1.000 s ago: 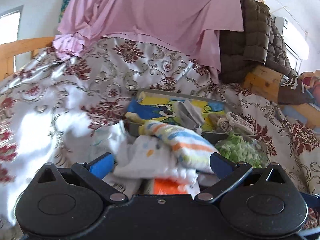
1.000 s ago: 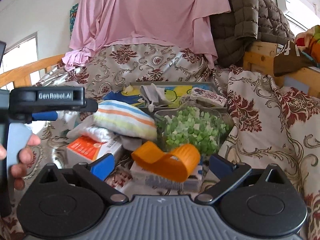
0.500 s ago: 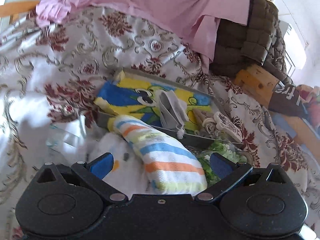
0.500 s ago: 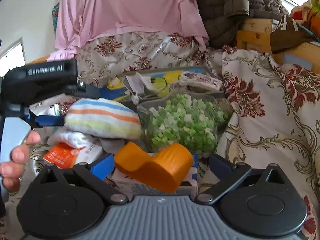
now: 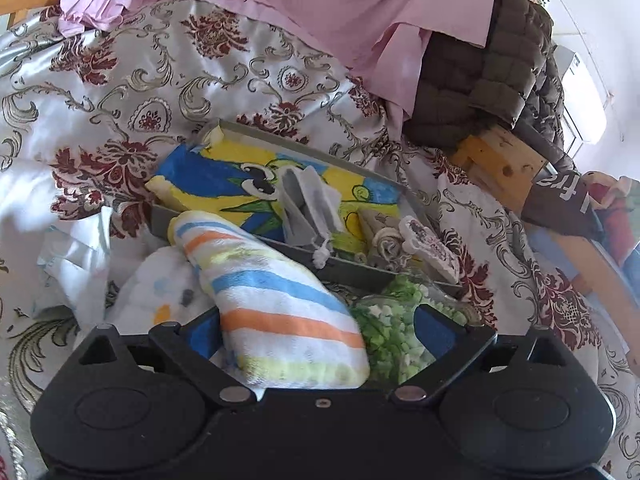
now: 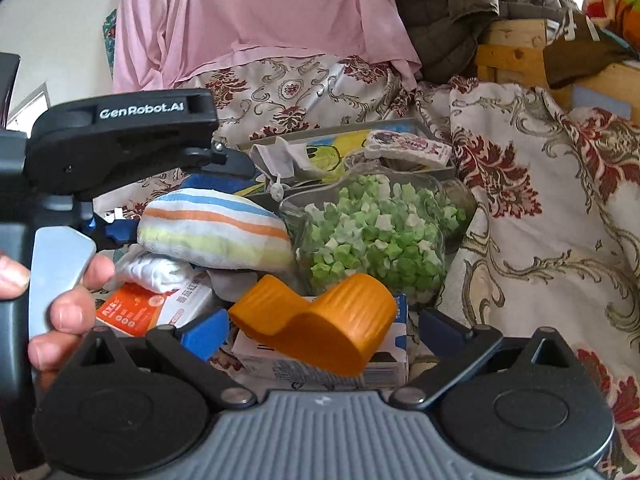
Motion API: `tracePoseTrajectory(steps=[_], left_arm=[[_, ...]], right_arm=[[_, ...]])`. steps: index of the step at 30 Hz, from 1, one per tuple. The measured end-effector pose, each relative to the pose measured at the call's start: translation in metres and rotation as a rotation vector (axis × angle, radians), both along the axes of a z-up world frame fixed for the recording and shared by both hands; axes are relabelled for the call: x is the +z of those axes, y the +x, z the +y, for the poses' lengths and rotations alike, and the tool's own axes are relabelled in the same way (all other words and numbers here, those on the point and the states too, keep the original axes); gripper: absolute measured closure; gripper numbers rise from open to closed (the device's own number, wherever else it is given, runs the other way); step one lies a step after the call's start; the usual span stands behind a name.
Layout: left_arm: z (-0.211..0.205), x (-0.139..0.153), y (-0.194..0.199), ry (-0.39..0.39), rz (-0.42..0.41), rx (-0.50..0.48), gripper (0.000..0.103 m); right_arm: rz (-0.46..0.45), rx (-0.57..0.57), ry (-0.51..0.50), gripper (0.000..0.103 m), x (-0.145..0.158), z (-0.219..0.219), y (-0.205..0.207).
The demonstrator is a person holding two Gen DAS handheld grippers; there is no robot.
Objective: Organize soft objects
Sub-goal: 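Grasp the striped towel with the left gripper while the right gripper grasps the orange curved item, then carry the striped towel and orange item to the cartoon tray and lower them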
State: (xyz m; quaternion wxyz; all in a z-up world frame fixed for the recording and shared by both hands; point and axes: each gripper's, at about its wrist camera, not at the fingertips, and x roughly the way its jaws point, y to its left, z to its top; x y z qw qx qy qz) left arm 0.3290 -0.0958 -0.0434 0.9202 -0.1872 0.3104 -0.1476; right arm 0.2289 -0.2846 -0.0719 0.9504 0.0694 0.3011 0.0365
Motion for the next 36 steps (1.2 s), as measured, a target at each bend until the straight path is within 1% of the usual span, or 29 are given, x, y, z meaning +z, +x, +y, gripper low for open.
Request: tracePoseTrajectory(steps=[5, 6, 8, 10, 11, 14, 15, 17, 18, 21, 23, 24, 25, 26, 27, 29, 30, 33, 36], left_arm=[[-0.014, 0.002, 0.002, 0.003, -0.003, 0.007, 0.018], [-0.017, 0.002, 0.003, 0.008, -0.004, 0.017, 0.019], [-0.019, 0.001, 0.005, 0.021, 0.003, 0.046, 0.024], [-0.019, -0.001, 0.008, 0.032, 0.02, 0.086, 0.031], [-0.018, -0.002, 0.01, 0.033, 0.031, 0.104, 0.033], [-0.012, -0.005, 0.014, 0.02, 0.064, 0.134, 0.049], [-0.01, -0.006, 0.014, 0.022, 0.069, 0.14, 0.052], [-0.008, -0.008, 0.015, 0.028, 0.079, 0.15, 0.061], [-0.007, -0.009, 0.015, 0.027, 0.085, 0.155, 0.064], [-0.007, -0.011, 0.012, 0.03, 0.086, 0.166, 0.071], [-0.009, -0.011, 0.009, 0.029, 0.08, 0.158, 0.081], [-0.01, -0.011, 0.007, 0.03, 0.077, 0.15, 0.084], [-0.011, -0.011, 0.005, 0.032, 0.075, 0.144, 0.088], [-0.012, -0.012, 0.002, 0.033, 0.073, 0.138, 0.09], [-0.013, -0.012, 0.0, 0.031, 0.073, 0.134, 0.091], [-0.014, -0.013, -0.005, 0.024, 0.074, 0.128, 0.092], [-0.014, -0.013, -0.008, 0.022, 0.075, 0.125, 0.092], [-0.015, -0.012, -0.016, 0.028, 0.066, 0.113, 0.093], [-0.014, -0.008, -0.023, 0.027, 0.06, 0.104, 0.093]], right_arm=[[-0.003, -0.015, 0.052, 0.0, -0.003, -0.007, 0.001], [-0.004, -0.026, 0.058, 0.0, -0.003, -0.008, 0.001], [-0.001, -0.038, 0.101, 0.0, -0.004, -0.014, 0.002], [0.006, -0.04, 0.146, 0.0, -0.004, -0.018, 0.003], [0.009, -0.041, 0.159, 0.0, -0.004, -0.02, 0.003], [0.0, -0.05, 0.165, 0.001, -0.004, -0.021, 0.003], [-0.004, -0.052, 0.173, 0.001, -0.004, -0.021, 0.002], [-0.011, -0.056, 0.194, 0.004, -0.003, -0.023, 0.001], [-0.012, -0.057, 0.203, 0.004, -0.003, -0.023, 0.001], [-0.014, -0.062, 0.218, 0.011, -0.002, -0.025, 0.001], [-0.006, -0.062, 0.216, 0.016, -0.003, -0.024, 0.001], [-0.001, -0.062, 0.218, 0.017, -0.004, -0.024, 0.002], [0.002, -0.069, 0.219, 0.019, -0.005, -0.024, 0.001], [0.002, -0.077, 0.219, 0.022, -0.005, -0.025, 0.001], [0.001, -0.082, 0.222, 0.023, -0.005, -0.026, 0.001], [-0.003, -0.096, 0.234, 0.031, -0.005, -0.029, 0.0], [-0.002, -0.104, 0.238, 0.034, -0.005, -0.029, -0.001], [-0.006, -0.113, 0.23, 0.044, -0.005, -0.029, -0.002], [-0.006, -0.111, 0.225, 0.05, -0.005, -0.027, -0.002]])
